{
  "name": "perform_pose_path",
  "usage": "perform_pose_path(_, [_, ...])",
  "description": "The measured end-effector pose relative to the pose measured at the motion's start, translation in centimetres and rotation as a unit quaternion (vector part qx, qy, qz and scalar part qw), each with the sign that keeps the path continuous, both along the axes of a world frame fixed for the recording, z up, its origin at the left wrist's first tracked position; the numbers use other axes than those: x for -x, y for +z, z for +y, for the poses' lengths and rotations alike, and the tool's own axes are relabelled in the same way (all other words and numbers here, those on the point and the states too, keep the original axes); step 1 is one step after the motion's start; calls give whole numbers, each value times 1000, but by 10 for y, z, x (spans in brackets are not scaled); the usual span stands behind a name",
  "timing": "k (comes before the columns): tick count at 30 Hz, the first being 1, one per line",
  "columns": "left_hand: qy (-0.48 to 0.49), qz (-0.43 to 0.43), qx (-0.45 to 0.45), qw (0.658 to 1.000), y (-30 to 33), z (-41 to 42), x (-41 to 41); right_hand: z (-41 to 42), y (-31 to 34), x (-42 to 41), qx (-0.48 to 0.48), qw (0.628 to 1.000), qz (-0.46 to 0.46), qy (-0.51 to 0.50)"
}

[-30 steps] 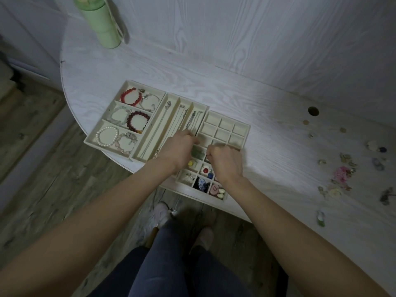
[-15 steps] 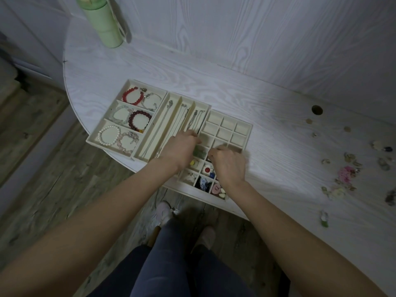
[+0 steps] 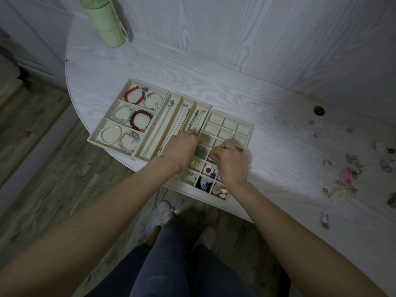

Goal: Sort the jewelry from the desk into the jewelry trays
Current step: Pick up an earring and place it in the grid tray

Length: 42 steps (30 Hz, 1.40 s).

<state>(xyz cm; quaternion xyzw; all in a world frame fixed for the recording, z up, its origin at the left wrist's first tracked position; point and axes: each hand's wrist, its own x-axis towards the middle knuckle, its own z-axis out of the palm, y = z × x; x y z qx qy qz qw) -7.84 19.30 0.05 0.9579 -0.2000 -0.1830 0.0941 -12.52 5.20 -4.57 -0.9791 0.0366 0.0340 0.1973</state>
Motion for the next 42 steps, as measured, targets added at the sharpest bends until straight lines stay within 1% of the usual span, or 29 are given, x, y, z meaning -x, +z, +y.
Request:
perform_pose_path(2, [2, 1, -2, 1000, 0, -1, -1, -2, 2, 3, -15, 999, -31, -1])
perform_pose_path(4, [3, 0, -3, 1000, 1, -1, -1, -6, 8, 5, -34, 997, -57, -27])
perform_pose_path(6, [4, -1, -6, 1000, 2, -2, -2, -9, 12, 5, -41, 997, -54, -42])
perform_pose_path(8, [5, -1, -9, 1000, 2, -3, -2, -10, 15, 3, -38, 998, -26, -41])
perform_pose_path(12, [3, -1, -15, 1000, 2, -5, -3, -9, 20, -1, -10, 1000, 5, -27])
perform_pose_path(18, [-3, -2, -24, 1000, 2, -5, -3, -5, 17, 1, 37, 999, 27, 28])
perform_pose_path(23, [-9, -4, -28, 1000, 4, -4, -4, 1, 12, 0, 103, 994, 30, 34])
perform_pose_path(27, [-12, -3, -33, 999, 5, -4, -4, 5, 12, -2, 127, 991, 39, 36])
perform_pose_path(32, [-15, -6, -36, 999, 5, -5, -3, 7, 11, 0, 107, 994, 18, 18])
perform_pose_path(36, [-15, -8, -36, 999, 6, -6, -3, 2, 17, 1, 48, 999, -7, -20])
perform_pose_path(42, [-15, -14, -39, 999, 8, -7, -3, -6, 23, -3, 46, 999, 17, 10])
